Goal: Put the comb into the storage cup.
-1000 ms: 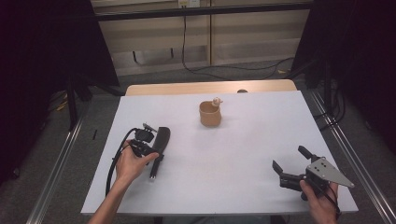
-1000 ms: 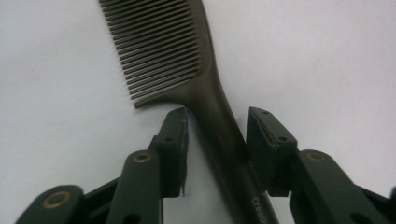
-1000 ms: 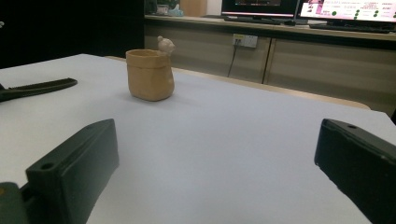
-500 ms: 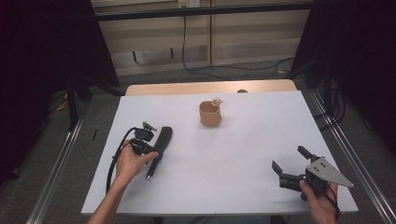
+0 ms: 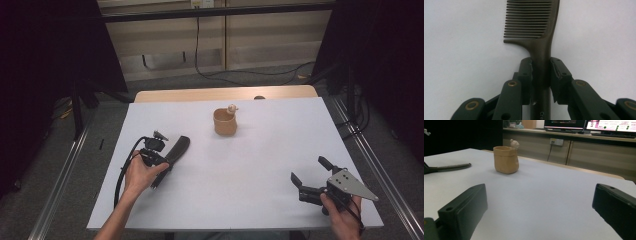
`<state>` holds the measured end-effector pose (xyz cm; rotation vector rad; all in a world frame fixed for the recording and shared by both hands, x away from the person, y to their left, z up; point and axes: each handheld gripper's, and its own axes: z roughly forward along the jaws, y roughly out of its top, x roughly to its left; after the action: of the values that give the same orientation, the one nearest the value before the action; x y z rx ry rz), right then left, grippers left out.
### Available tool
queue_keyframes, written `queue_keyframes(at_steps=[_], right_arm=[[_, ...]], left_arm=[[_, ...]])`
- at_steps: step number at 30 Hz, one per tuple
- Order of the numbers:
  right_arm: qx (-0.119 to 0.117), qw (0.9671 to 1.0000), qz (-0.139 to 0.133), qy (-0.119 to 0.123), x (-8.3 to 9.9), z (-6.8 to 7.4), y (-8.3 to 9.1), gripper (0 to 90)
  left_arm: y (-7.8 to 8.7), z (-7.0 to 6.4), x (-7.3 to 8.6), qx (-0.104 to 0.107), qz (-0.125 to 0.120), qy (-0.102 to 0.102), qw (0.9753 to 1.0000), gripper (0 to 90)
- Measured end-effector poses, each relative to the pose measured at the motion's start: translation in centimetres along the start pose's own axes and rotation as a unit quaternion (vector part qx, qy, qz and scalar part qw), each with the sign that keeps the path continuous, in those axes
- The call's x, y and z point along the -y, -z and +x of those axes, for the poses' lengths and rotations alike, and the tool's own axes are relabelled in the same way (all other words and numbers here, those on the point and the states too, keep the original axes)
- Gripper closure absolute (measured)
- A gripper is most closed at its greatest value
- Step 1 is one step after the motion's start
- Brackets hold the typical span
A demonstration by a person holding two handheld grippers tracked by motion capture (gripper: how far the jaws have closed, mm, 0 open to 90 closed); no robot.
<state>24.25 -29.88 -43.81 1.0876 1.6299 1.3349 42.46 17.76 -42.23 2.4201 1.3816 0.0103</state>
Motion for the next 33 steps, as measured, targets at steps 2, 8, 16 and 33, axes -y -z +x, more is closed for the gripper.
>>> queue_keyframes(at_steps=[2,8,16,33], right_arm=[[0.002,1.0,0.001,0.0,0.0,0.0,0.0,0.0],[0.002,1.0,0.001,-0.002,0.0,-0.1,0.0,0.0],[0.001,1.0,0.0,-0.002,0.0,-0.1,0.0,0.0],[0.0,1.0,-0.001,-0.002,0.0,-0.1,0.1,0.0]], left_arm=[[0.0,-0.1,0.0,-0.002,0.001,-0.001,1.0,72.6],[0.3,0.5,-0.1,0.015,0.001,-0.001,0.9999,72.7],[0.7,0.9,0.1,0.027,-0.014,0.012,0.9995,72.7],[3.0,0.7,0.7,0.023,-0.133,-0.014,0.9907,72.7]])
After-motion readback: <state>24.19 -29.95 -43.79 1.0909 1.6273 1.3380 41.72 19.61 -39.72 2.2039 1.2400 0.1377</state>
